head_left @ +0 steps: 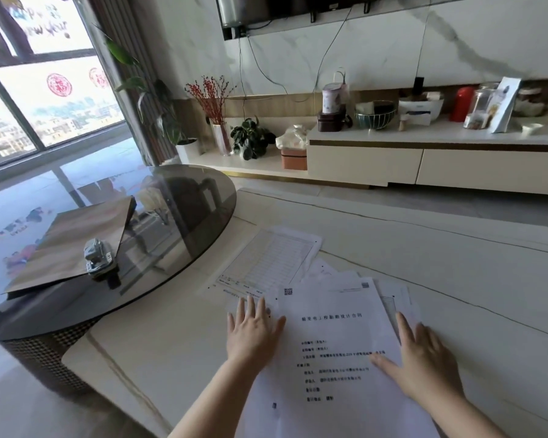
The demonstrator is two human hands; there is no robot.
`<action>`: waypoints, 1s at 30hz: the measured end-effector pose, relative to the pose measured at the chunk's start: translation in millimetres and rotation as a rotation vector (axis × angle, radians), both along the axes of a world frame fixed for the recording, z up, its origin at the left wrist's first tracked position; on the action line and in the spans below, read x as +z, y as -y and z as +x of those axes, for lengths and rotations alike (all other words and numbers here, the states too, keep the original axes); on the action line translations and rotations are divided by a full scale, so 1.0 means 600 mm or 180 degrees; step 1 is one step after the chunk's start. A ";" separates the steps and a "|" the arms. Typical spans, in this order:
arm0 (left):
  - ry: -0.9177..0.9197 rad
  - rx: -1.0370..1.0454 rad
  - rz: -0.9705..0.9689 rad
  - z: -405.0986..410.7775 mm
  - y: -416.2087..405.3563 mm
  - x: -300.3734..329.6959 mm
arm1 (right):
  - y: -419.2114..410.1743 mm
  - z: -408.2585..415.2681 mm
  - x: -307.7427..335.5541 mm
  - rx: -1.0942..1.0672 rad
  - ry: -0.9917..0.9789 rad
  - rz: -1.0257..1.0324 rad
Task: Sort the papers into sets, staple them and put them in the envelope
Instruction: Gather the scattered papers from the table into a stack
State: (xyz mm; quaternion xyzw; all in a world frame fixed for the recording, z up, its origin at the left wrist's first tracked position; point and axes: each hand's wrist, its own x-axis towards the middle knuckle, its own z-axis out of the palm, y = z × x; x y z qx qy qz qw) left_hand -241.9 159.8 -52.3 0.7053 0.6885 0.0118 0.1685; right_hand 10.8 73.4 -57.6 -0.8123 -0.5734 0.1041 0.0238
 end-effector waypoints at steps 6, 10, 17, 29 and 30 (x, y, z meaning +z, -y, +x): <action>0.0063 -0.0146 0.0011 0.007 0.050 -0.017 | 0.013 -0.008 0.009 -0.0116 0.0081 0.0096; 0.0212 -0.0312 0.0075 0.009 0.126 -0.002 | 0.036 -0.015 0.009 -0.0188 0.0081 0.0102; 0.0378 -0.0598 -0.0030 -0.005 0.236 0.021 | 0.100 -0.027 0.010 -0.0364 0.0035 0.0369; -0.0109 0.0063 -0.0299 -0.065 0.180 -0.003 | 0.146 -0.031 0.008 -0.0410 0.0349 0.0110; -0.0047 0.0010 -0.0231 -0.060 0.195 -0.003 | 0.142 -0.038 0.009 -0.0467 0.0342 0.0144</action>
